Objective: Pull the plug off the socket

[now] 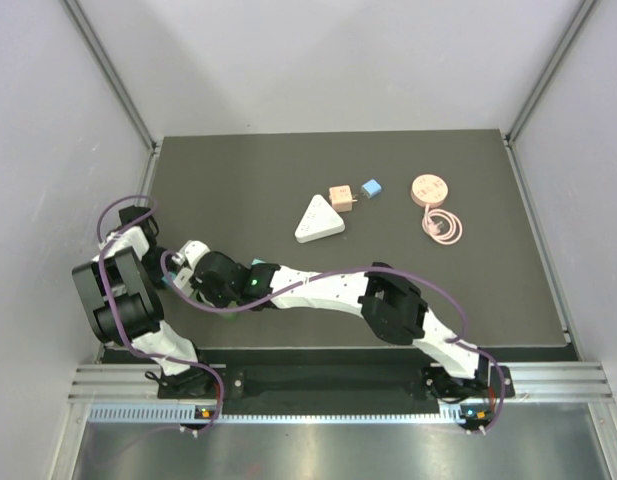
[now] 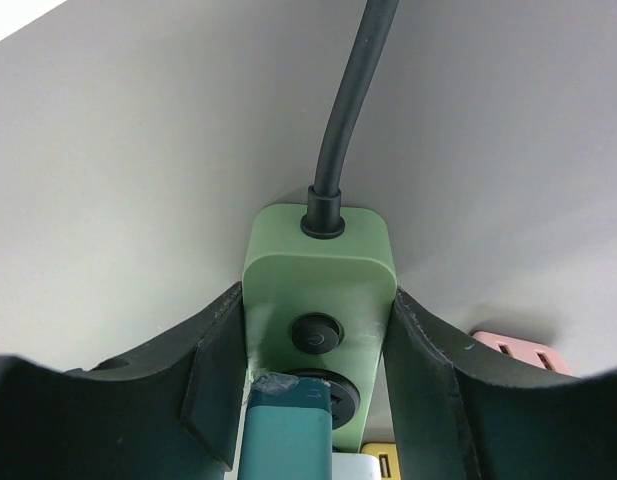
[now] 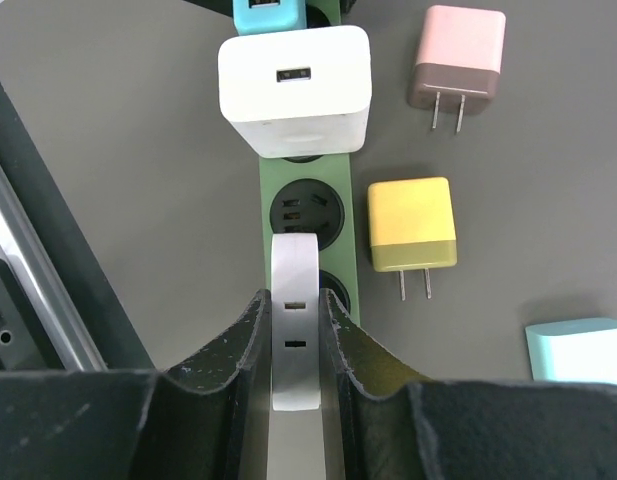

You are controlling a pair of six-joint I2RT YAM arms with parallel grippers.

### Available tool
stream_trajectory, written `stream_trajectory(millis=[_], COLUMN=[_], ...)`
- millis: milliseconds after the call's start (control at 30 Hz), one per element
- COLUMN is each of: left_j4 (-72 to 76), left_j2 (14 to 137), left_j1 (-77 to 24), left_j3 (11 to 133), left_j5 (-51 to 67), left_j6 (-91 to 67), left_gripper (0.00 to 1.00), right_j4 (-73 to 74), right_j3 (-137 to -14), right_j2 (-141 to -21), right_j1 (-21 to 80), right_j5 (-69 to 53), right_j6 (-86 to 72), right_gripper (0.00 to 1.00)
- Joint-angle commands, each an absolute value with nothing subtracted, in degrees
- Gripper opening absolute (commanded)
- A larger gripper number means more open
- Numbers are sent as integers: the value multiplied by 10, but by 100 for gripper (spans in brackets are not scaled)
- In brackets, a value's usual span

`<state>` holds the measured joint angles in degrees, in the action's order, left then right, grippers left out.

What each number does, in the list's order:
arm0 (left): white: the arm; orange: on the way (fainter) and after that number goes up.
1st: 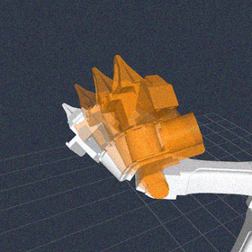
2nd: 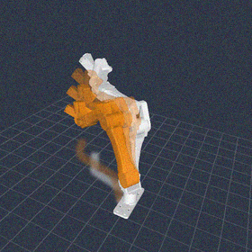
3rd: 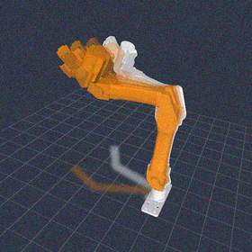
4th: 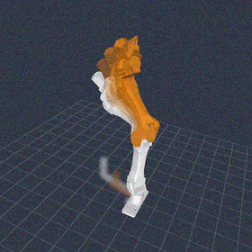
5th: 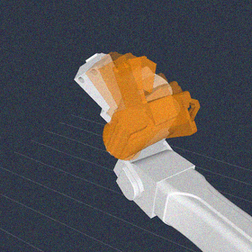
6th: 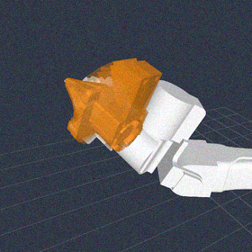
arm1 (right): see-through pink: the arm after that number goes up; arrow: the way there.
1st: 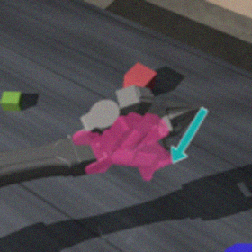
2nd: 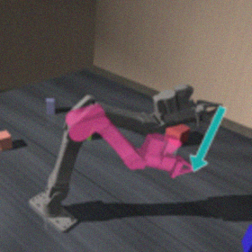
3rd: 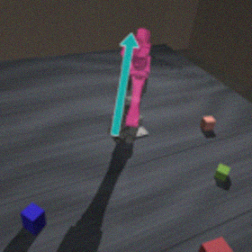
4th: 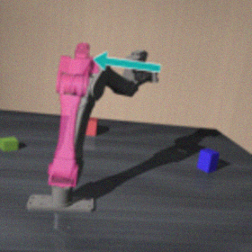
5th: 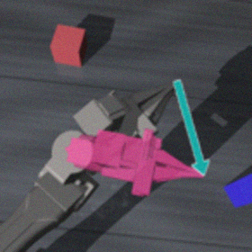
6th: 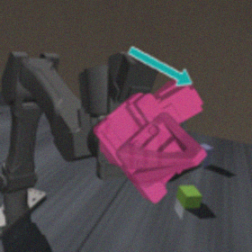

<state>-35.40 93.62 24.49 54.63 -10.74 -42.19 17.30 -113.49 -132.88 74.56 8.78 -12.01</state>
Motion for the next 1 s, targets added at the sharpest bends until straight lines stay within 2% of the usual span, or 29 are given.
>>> stream_trajectory(millis=[0, 200, 433, 633, 833, 967], left_j4=[-337, -337, -337, -337, -337, -337], left_j2=[934, 933, 933, 931, 931, 932], left_j1=[243, 243, 243, 243, 243, 243], left_j3=[532, 531, 533, 532, 532, 532], left_j5=[-149, -151, -152, -154, -154, -156], left_j6=[-420, -419, -418, -418, -419, -419], left_gripper=[0, 0, 0, 0, 0, 0], right_j4=[76, 61, 111, 134, 129, 59], right_j3=[-1188, -1137, -1153, -1183, -1205, -1136], right_j2=[-1298, -1254, -1248, -1259, -1261, -1229], right_j1=[749, 714, 669, 673, 735, 778], right_j5=[107, 119, 56, 40, 138, 232], right_j6=[-116, -129, -232, -244, -123, -43], right_gripper=[0, 0, 0, 0, 0, 0])
